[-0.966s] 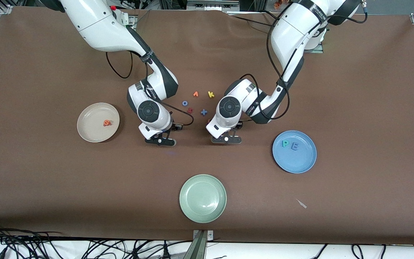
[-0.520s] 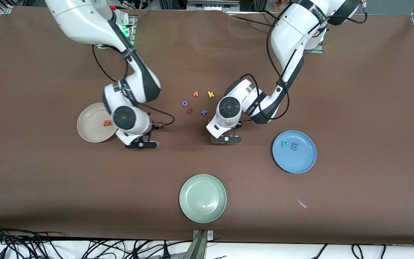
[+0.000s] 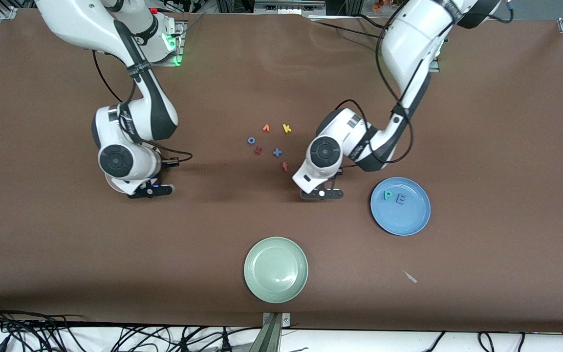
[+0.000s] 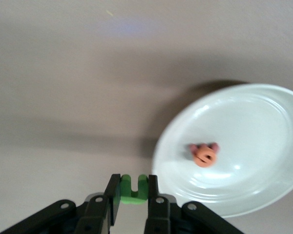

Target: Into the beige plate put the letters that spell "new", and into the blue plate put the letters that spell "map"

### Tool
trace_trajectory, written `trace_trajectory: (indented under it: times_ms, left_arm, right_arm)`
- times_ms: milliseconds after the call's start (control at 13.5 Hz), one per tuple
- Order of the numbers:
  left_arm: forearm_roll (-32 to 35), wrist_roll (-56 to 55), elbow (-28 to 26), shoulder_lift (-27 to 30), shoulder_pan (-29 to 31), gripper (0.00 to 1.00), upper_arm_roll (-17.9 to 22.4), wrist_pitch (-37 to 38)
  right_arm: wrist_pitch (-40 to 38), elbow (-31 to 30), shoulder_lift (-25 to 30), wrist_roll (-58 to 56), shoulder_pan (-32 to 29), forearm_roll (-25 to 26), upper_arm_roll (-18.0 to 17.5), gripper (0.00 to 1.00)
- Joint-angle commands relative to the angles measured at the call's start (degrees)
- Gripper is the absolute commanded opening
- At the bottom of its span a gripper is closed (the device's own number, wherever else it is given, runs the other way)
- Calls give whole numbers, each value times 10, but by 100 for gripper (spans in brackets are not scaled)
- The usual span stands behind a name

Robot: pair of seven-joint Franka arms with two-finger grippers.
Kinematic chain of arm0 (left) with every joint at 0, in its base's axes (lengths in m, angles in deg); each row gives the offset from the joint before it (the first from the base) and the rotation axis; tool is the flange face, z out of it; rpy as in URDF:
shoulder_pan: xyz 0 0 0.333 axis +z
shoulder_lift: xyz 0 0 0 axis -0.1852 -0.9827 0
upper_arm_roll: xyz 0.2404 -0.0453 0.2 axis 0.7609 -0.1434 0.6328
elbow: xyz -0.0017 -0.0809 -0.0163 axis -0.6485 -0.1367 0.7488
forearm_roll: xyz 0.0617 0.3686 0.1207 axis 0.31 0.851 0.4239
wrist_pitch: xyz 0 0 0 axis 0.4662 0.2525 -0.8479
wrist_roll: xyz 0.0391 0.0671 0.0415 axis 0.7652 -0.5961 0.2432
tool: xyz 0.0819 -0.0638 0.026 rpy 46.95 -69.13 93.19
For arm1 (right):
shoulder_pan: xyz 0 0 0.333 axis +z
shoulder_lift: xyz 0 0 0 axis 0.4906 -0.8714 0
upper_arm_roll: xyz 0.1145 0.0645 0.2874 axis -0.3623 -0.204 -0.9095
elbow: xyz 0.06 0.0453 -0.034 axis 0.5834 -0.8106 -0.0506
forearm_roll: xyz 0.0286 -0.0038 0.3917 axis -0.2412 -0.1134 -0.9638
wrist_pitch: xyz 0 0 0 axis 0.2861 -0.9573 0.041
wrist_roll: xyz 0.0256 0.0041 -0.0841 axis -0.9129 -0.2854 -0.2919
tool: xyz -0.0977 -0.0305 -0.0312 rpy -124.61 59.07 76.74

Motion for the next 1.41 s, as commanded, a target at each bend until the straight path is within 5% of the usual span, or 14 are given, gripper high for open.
trace_trajectory:
  times_ms: [0, 223, 372, 743, 817, 966, 1337]
  left_arm:
    - [9, 133, -16, 63, 62, 9, -3, 77]
    - [10, 242, -25, 70, 124, 10, -2, 94]
    - [25, 310, -28, 57, 164, 10, -1, 86]
    - [61, 370, -36, 14, 210, 15, -2, -56]
    - [62, 381, -36, 11, 212, 28, -2, -71]
    - [60, 398, -35, 10, 219, 100, -3, -75]
    - [49, 408, -8, 84, 220, 100, -9, 38]
  right_arm:
    - [99, -129, 66, -64, 6, 6, 34, 15]
    - [141, -142, 52, -131, 5, 5, 67, 24]
    - [128, -129, 51, -121, 3, -3, 69, 100]
    - [-130, 58, 49, -73, 25, -5, 60, 100]
    - [-169, 87, 50, -72, 26, -5, 60, 100]
    - [-235, 134, 51, -72, 28, -7, 59, 100]
    - [-342, 217, 66, -76, 14, -29, 65, 100]
